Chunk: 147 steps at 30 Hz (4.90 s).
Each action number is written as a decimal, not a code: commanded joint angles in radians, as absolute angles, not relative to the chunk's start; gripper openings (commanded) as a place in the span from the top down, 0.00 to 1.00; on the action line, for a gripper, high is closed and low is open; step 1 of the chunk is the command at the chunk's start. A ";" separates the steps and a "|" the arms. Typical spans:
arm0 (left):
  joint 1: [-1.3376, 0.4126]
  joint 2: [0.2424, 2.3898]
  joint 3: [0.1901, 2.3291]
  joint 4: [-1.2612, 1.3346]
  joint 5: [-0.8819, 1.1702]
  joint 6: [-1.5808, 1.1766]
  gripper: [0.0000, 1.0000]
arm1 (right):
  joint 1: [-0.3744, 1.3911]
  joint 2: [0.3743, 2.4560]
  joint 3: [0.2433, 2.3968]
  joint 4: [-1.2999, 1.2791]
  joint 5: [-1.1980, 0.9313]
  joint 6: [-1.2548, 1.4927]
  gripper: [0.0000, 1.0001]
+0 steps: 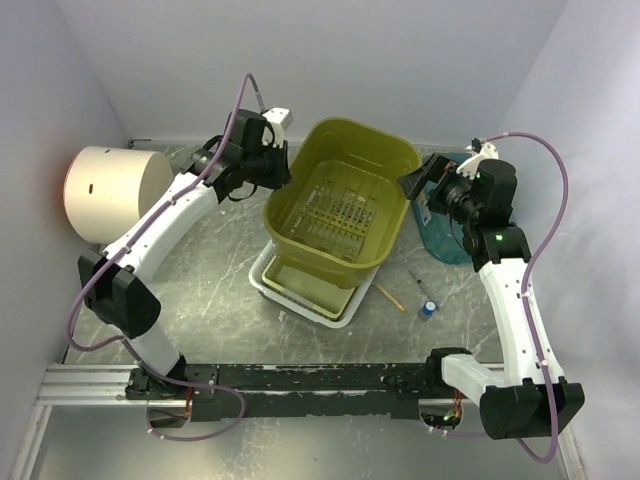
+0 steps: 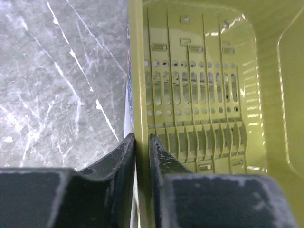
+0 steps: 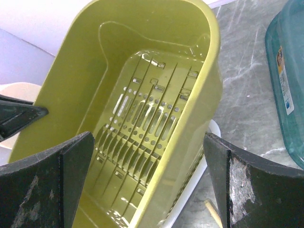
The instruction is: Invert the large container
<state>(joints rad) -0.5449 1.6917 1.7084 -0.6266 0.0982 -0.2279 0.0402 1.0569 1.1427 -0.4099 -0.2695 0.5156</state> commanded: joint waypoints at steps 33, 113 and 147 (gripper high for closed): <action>-0.552 1.575 1.683 0.094 -1.190 0.763 0.93 | 0.038 1.056 1.141 -0.382 -0.308 0.517 0.00; -0.021 1.364 1.657 -0.791 0.187 -0.430 0.01 | 0.631 1.347 1.284 -0.601 -0.062 0.477 0.00; 0.069 1.192 1.331 -0.846 0.363 -0.435 0.01 | 0.783 1.949 1.920 -0.340 -0.104 0.498 0.70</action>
<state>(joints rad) 0.0563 1.2217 1.3701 -0.8185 0.3019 -0.4564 0.7830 1.9366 1.8954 -0.3275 -0.1349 0.5175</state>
